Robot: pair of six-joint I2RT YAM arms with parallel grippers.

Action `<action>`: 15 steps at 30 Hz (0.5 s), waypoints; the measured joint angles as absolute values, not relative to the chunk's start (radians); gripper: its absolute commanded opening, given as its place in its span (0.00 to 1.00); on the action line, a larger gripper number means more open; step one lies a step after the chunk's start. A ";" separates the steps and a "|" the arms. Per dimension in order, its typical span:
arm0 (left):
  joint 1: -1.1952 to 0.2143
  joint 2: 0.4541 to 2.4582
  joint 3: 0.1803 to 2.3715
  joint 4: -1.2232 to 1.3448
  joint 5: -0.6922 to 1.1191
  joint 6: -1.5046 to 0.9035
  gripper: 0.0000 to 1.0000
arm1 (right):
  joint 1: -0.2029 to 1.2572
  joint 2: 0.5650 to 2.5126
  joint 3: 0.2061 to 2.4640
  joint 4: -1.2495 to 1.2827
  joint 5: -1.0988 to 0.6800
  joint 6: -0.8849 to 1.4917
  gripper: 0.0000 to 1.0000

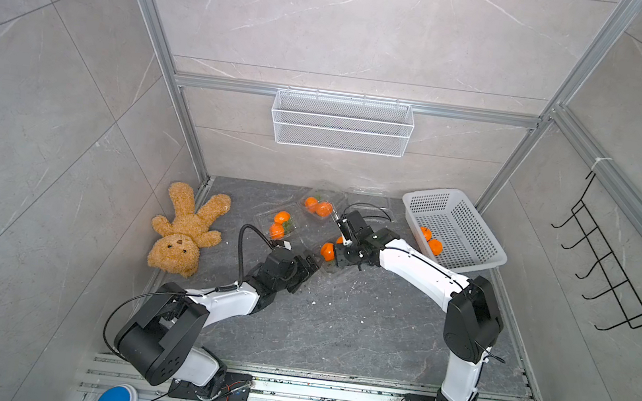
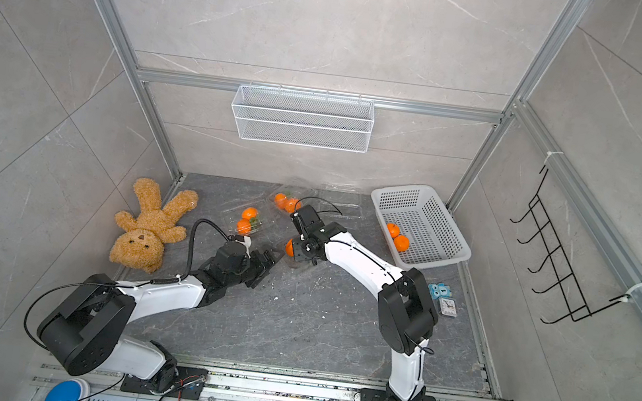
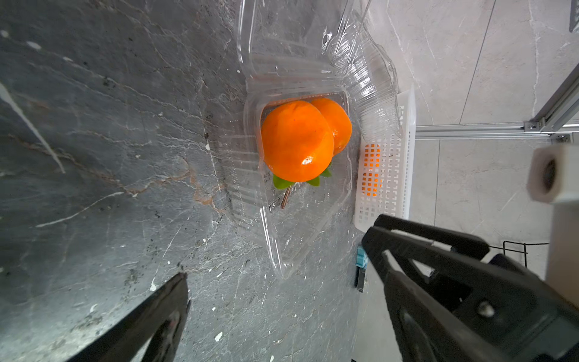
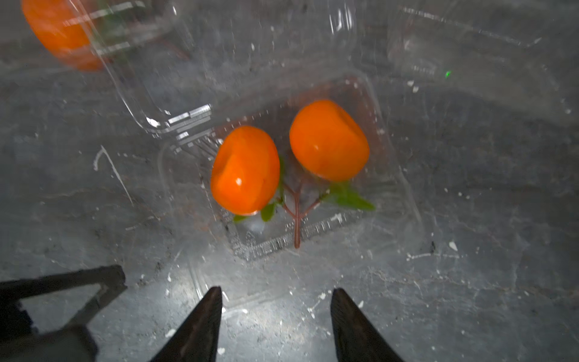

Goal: Take oranges out of containers
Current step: Pick up the orange from the packing box.

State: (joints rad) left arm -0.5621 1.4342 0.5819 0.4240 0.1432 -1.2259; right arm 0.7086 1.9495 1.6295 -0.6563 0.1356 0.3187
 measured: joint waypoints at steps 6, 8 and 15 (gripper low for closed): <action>-0.554 1.434 0.583 0.418 0.143 -1.222 1.00 | 0.709 2.091 1.681 -0.661 0.146 0.294 0.56; -0.554 1.434 0.582 0.418 0.143 -1.222 0.99 | 0.709 2.117 1.674 -0.662 0.146 0.291 0.56; -0.554 1.434 0.581 0.419 0.144 -1.222 0.99 | 0.709 2.111 1.619 -0.654 0.131 0.291 0.53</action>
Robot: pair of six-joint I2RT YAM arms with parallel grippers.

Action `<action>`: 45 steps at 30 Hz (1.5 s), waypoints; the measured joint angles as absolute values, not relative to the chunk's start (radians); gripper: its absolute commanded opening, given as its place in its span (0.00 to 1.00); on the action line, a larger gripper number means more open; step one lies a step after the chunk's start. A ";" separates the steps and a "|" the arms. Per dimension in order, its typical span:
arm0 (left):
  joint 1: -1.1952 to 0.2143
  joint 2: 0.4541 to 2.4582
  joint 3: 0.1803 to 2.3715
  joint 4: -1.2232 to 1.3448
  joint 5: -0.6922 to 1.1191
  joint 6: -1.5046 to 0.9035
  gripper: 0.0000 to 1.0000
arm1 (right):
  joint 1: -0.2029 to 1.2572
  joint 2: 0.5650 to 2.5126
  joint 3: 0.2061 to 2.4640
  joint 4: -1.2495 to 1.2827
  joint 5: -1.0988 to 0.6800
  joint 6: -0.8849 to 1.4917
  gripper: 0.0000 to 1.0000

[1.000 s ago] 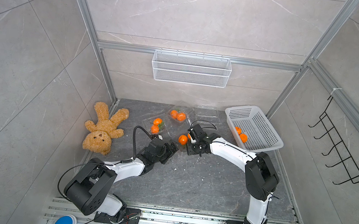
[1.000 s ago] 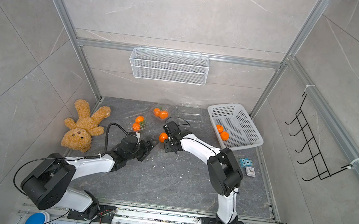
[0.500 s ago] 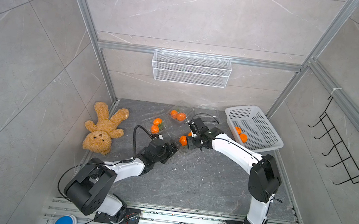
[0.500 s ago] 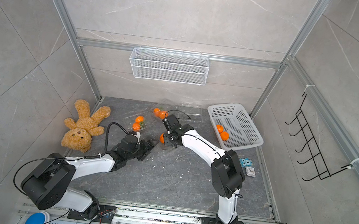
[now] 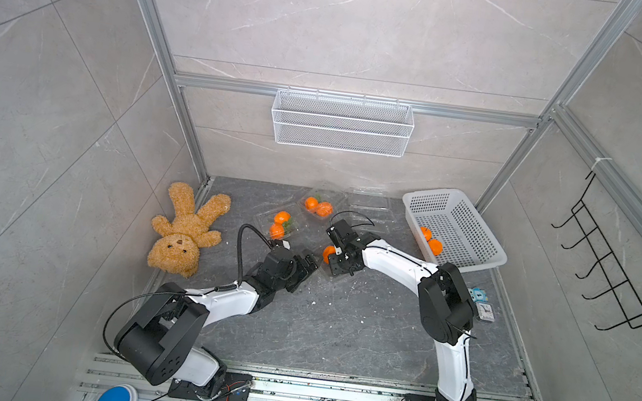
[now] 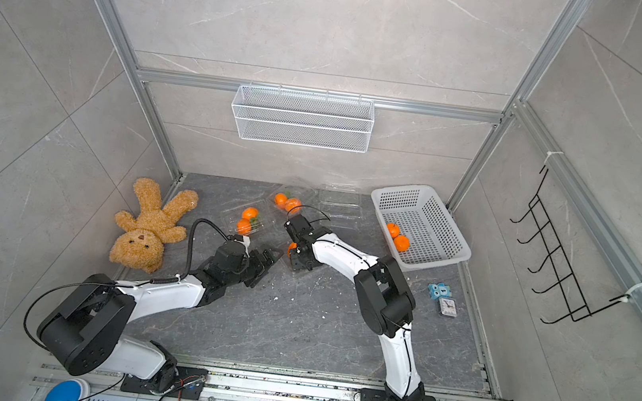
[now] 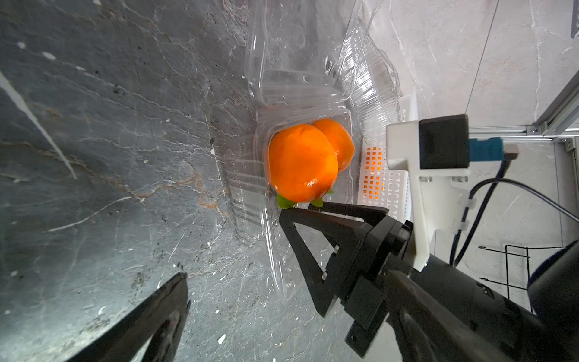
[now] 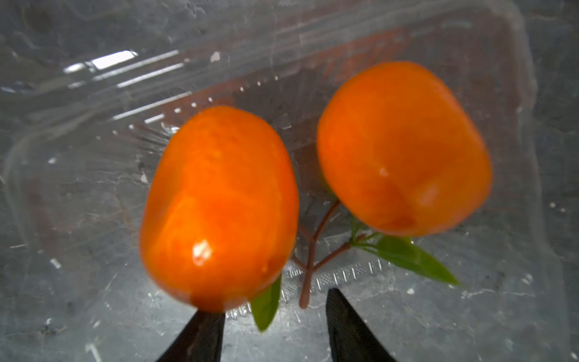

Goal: Take oranges out of containers
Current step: Pick up the orange from the packing box.

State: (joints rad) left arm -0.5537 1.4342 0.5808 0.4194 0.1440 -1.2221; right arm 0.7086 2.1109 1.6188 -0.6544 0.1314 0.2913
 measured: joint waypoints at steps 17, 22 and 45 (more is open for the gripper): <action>-0.554 1.434 0.531 0.433 0.157 -1.222 1.00 | 0.721 2.019 1.472 -0.591 0.125 0.325 0.56; -0.554 1.437 0.532 0.440 0.161 -1.222 1.00 | 0.721 1.979 1.443 -0.586 0.175 0.325 0.57; -0.554 1.477 0.533 0.458 0.167 -1.222 0.99 | 0.721 2.102 1.498 -0.576 0.259 0.316 0.15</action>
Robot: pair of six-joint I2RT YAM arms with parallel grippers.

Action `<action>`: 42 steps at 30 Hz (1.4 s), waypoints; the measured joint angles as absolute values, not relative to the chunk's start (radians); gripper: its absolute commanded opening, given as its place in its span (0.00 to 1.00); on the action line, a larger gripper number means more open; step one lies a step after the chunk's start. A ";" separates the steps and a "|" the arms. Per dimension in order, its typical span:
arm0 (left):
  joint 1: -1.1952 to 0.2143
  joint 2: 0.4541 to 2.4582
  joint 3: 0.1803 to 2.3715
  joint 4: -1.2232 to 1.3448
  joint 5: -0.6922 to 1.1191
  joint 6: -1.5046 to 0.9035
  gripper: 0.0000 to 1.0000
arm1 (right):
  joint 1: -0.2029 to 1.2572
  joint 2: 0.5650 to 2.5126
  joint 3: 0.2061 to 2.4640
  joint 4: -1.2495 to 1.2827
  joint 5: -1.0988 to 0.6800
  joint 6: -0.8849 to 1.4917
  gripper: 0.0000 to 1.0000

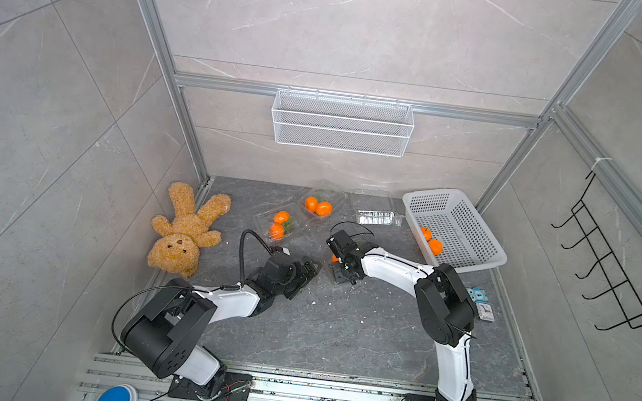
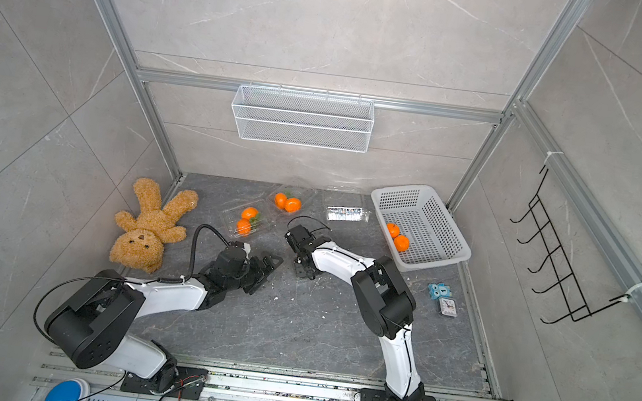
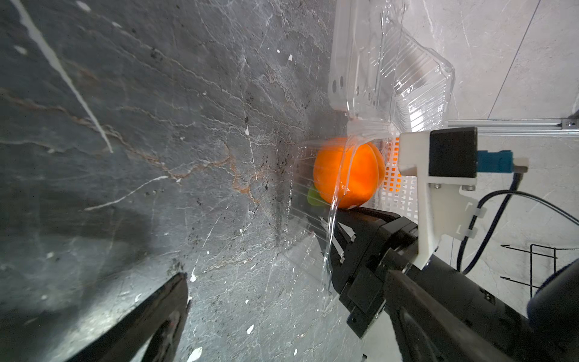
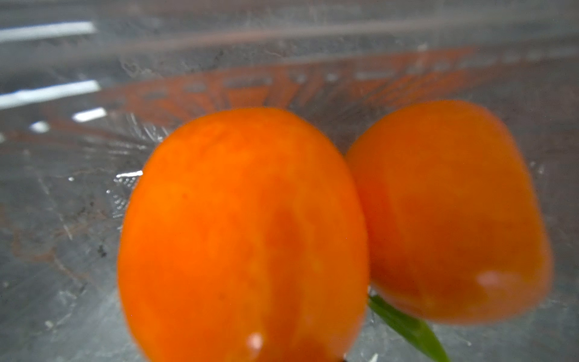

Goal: Take oranges out of containers
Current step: Pick up the orange from the packing box.

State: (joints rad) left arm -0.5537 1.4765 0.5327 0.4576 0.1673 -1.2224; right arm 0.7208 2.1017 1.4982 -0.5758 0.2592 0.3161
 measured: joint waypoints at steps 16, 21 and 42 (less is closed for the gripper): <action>-0.554 1.480 0.539 0.464 0.168 -1.222 1.00 | 0.721 2.015 1.432 -0.550 0.263 0.321 0.00; -0.554 1.473 0.540 0.451 0.167 -1.222 1.00 | 0.721 1.964 1.432 -0.553 0.263 0.321 0.00; -0.593 1.380 0.817 0.211 0.155 -1.081 0.99 | 0.697 1.754 1.576 -0.633 0.203 0.322 0.00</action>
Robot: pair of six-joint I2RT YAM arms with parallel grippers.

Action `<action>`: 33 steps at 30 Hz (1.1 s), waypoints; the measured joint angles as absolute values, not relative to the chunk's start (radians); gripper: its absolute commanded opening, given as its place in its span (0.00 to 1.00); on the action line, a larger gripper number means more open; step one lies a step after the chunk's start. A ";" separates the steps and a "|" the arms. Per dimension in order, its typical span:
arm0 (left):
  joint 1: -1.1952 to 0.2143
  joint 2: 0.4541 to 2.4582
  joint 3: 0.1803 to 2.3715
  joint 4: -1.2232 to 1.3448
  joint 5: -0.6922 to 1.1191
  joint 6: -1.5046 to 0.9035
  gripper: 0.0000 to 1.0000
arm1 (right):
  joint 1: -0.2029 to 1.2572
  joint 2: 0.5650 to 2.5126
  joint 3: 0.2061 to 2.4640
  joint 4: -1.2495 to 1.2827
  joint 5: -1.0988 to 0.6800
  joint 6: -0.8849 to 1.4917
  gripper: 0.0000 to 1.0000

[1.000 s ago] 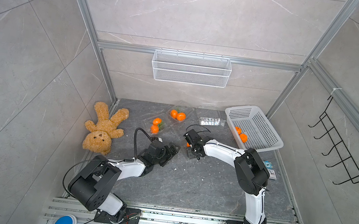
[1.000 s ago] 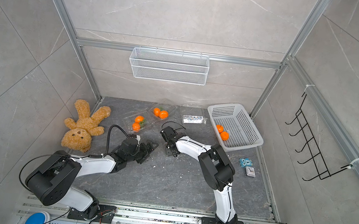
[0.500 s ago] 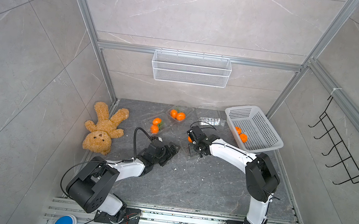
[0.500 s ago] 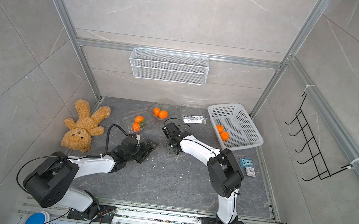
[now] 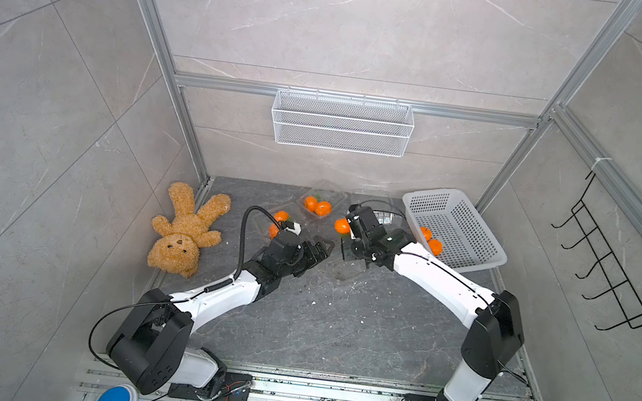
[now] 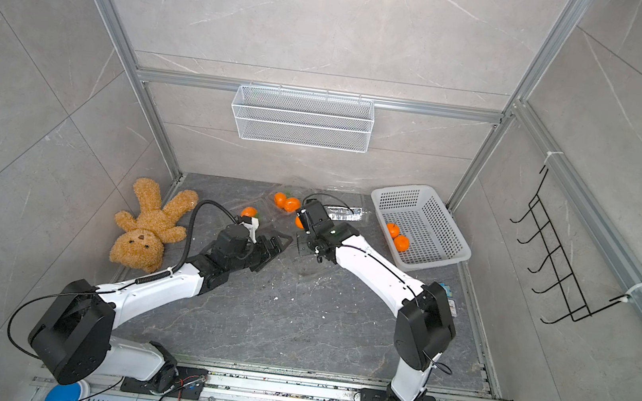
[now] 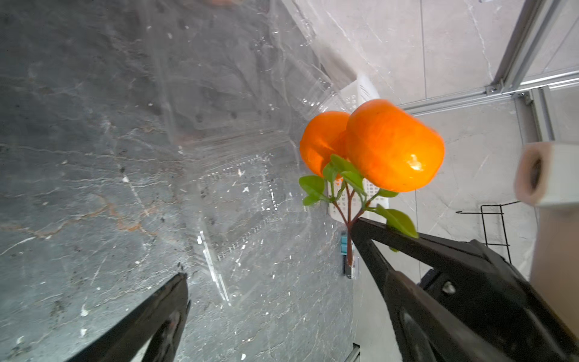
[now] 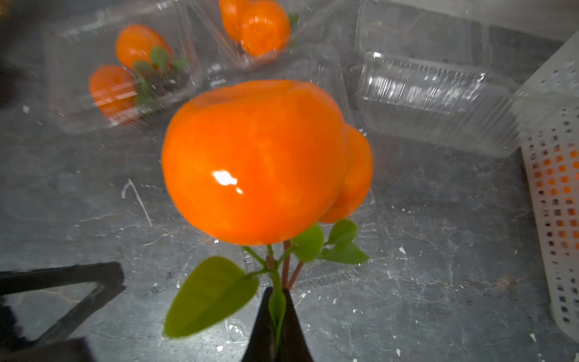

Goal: Take oranges out of containers
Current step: Pick up the orange from the packing box, then place the orange in the basket.

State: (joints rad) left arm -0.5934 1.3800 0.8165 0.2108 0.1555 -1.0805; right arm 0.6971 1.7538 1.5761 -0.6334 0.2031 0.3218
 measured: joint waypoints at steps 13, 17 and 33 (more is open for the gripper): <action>-0.650 1.483 1.169 0.095 0.133 -1.006 0.99 | 0.246 1.670 1.765 -0.726 0.025 0.352 0.00; -0.688 1.636 1.316 0.096 0.148 -1.005 1.00 | 0.096 1.697 1.808 -0.748 -0.017 0.365 0.00; -0.713 2.028 1.645 0.041 0.293 -1.038 0.99 | -0.142 2.166 1.904 -0.774 -0.056 0.397 0.07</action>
State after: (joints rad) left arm -0.7128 2.0281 1.6455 0.0406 0.2928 -1.0378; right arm -0.1421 2.1658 1.9038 -0.7738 -0.0559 0.3965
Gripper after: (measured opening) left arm 0.994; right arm 0.046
